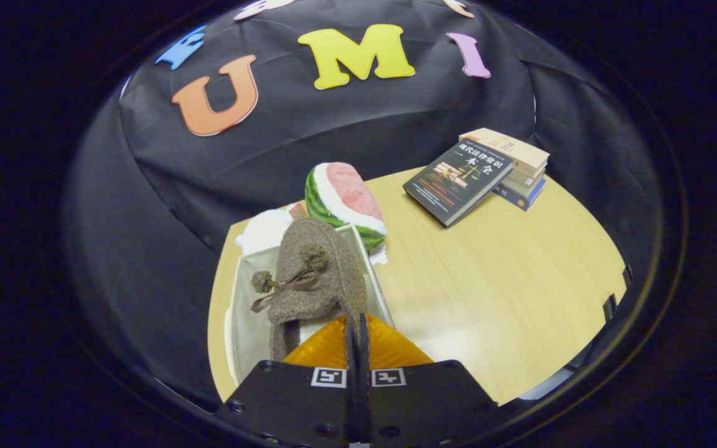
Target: Open the storage box then place both shoes into the box .Put the left shoe in first, then the right shoe, with the right side of both shoes facing outward in a uniform manner.
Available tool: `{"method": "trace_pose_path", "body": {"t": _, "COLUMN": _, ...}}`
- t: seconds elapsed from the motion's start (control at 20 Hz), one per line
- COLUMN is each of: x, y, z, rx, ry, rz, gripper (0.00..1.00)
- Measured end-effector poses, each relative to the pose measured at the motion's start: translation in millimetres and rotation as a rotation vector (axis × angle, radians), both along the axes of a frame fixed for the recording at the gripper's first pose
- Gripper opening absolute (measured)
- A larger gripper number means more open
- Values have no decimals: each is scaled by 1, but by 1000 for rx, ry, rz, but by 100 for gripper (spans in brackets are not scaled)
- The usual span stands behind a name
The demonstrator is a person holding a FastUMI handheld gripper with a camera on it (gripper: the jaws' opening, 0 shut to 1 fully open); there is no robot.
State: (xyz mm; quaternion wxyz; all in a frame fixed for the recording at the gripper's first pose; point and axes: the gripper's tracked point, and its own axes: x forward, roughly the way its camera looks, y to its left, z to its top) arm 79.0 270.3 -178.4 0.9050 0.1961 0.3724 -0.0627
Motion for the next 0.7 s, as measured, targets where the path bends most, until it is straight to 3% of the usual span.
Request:
{"method": "trace_pose_path", "body": {"t": 0.3, "x": 2, "y": -1, "z": -20, "rx": -139, "ry": -6, "rz": -18, "gripper": 0}}
{"method": "trace_pose_path", "body": {"t": 0.7, "x": 4, "y": 8, "z": -40, "rx": -181, "ry": 24, "rz": -29, "gripper": 2}}
